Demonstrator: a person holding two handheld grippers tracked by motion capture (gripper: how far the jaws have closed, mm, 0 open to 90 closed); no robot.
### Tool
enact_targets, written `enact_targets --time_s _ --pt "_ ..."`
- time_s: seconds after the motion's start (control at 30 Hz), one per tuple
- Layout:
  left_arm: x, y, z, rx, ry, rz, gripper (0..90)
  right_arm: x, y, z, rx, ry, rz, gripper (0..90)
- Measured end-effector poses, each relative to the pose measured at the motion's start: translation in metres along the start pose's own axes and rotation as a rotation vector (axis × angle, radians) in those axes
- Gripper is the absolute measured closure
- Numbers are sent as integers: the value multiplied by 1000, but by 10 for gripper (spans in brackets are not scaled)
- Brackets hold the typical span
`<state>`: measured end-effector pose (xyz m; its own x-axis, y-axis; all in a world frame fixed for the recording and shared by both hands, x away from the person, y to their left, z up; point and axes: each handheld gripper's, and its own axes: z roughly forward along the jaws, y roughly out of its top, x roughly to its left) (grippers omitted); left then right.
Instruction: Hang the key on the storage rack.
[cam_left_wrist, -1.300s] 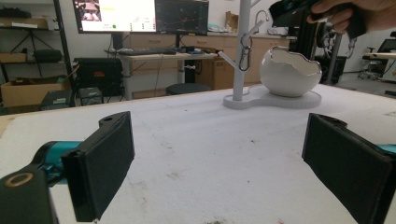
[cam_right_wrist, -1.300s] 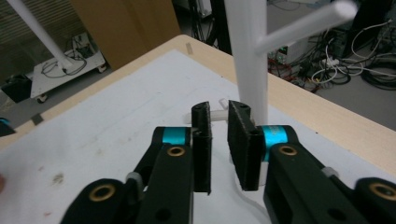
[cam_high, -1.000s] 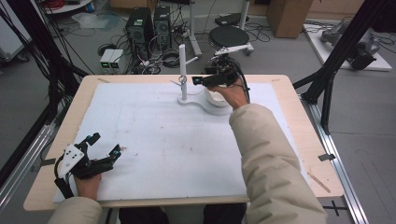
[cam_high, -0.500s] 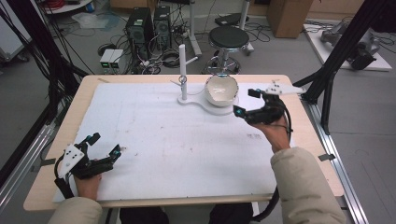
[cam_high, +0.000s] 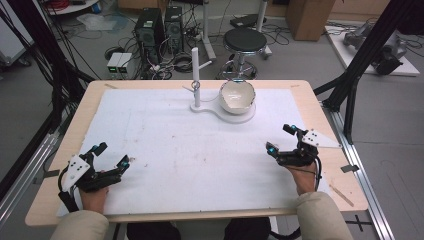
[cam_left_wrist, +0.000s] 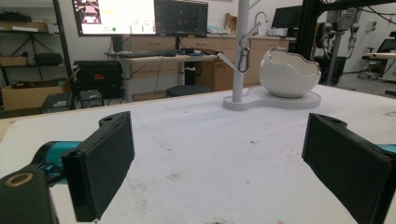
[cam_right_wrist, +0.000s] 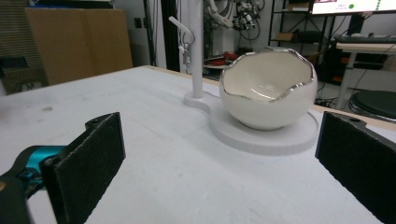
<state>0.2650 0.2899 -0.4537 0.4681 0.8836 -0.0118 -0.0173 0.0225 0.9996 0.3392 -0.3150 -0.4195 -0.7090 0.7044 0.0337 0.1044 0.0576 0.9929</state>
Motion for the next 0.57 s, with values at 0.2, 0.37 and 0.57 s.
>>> enact_targets --time_s 0.2,0.37,0.57 --pt "0 0 0 -3 1 1 97 -4 -22 -6 -14 -7 11 5" --pt "0 0 1 1 3 -9 97 -5 -31 -7 -21 -5 25 5" --pt "0 0 0 0 2 -6 97 -4 -32 -8 -28 -20 34 5"
